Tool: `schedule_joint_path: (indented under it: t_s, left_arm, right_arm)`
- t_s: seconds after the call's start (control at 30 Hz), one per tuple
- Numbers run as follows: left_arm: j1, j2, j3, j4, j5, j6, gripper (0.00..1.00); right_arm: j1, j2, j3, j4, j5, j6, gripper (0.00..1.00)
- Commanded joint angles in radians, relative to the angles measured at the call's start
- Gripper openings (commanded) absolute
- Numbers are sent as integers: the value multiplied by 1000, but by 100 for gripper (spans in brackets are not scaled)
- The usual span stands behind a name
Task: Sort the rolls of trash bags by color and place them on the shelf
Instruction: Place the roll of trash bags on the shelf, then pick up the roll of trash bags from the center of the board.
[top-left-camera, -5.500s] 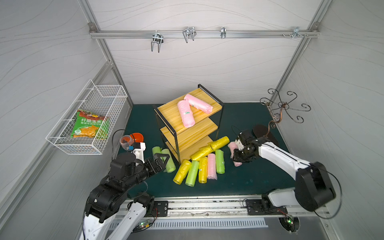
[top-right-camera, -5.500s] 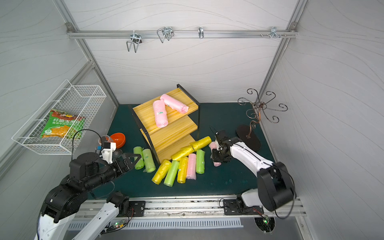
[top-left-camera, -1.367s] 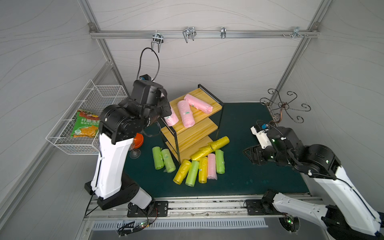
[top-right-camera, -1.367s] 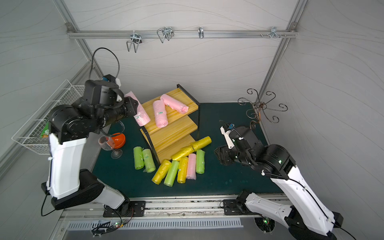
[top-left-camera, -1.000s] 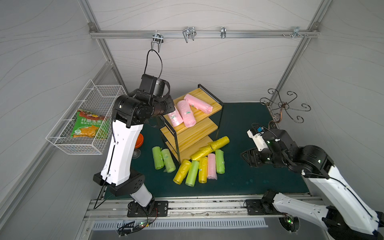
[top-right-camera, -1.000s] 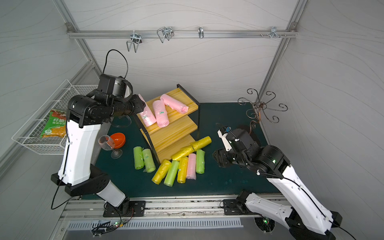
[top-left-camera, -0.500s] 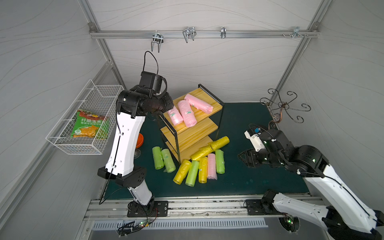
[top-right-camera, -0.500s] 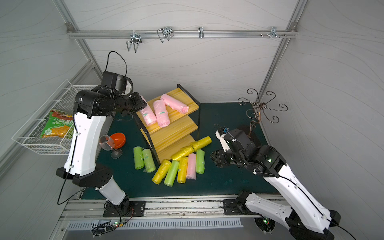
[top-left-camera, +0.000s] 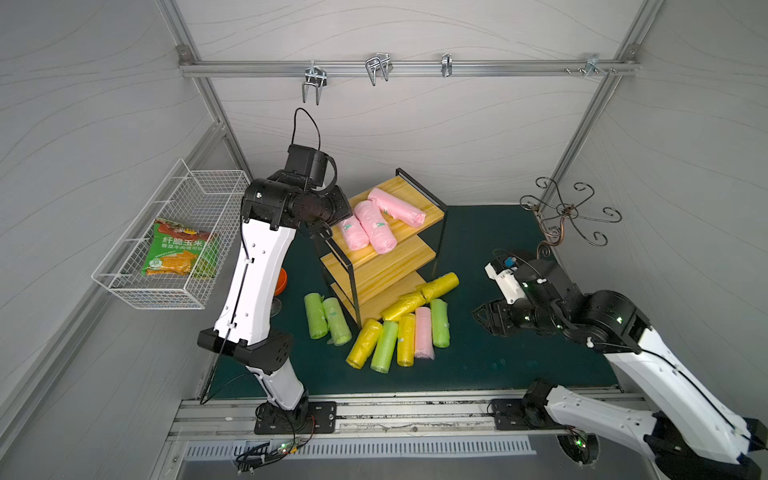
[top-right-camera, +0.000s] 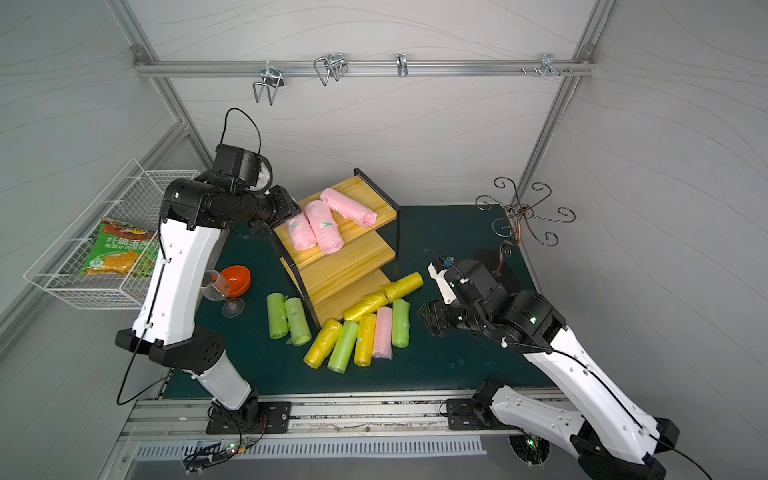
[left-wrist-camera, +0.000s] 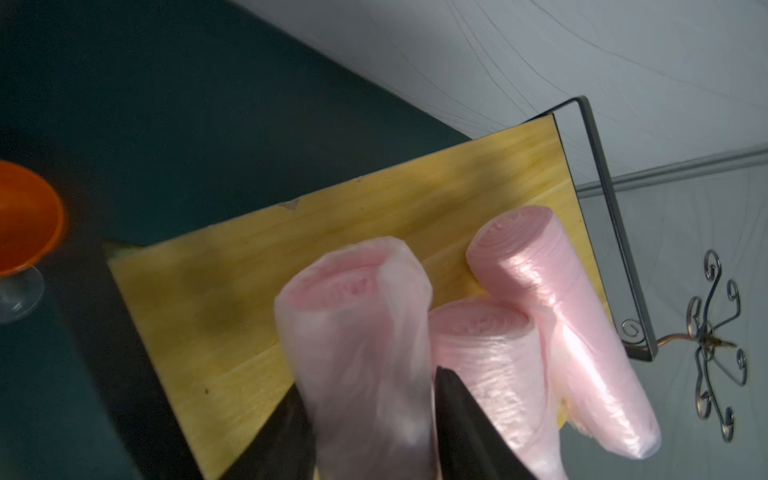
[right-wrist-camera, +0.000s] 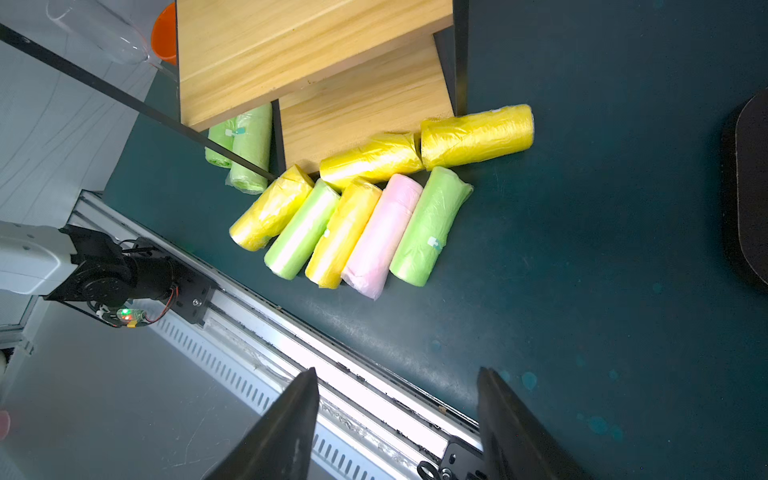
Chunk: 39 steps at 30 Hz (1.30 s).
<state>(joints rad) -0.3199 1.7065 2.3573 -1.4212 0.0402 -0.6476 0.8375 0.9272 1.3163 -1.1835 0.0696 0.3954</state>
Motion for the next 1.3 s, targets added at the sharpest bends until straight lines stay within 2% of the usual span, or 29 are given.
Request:
schedule_joint_path:
  t_s: [0.0, 0.13, 0.2, 0.33, 0.57, 0.87, 1.0, 1.13, 1.27]
  left_arm:
    - [-2, -6, -4, -13, -20, 7, 63]
    - [-2, -37, -7, -2, -48, 1, 87]
    - [-2, -54, -10, 8, -61, -5, 92]
    - [-2, -97, -30, 64, -72, -18, 93]
    - [-2, -204, -113, 215, -51, -33, 89]
    - [-2, -427, -301, 433, -45, -14, 77]
    - [-2, -568, -451, 546, -32, -11, 70]
    - [-2, -730, -686, 699, 18, -10, 63]
    - [-3, -885, -898, 833, 73, 13, 62]
  right_arm:
    - [1, -2, 7, 25, 2, 5, 65]
    - [0, 0, 2, 45, 0, 6, 67]
    - [1, 5, 1, 48, 1, 5, 68]
    - [0, 19, -16, 55, 6, 27, 70]
    - [0, 24, -100, 120, -21, 93, 73]
    - [-13, 78, -231, 253, -127, 148, 73]
    - [-21, 121, -290, 322, -182, 198, 73]
    - [-27, 169, -356, 404, -209, 245, 73]
    - [-76, 241, -390, 451, -213, 253, 73]
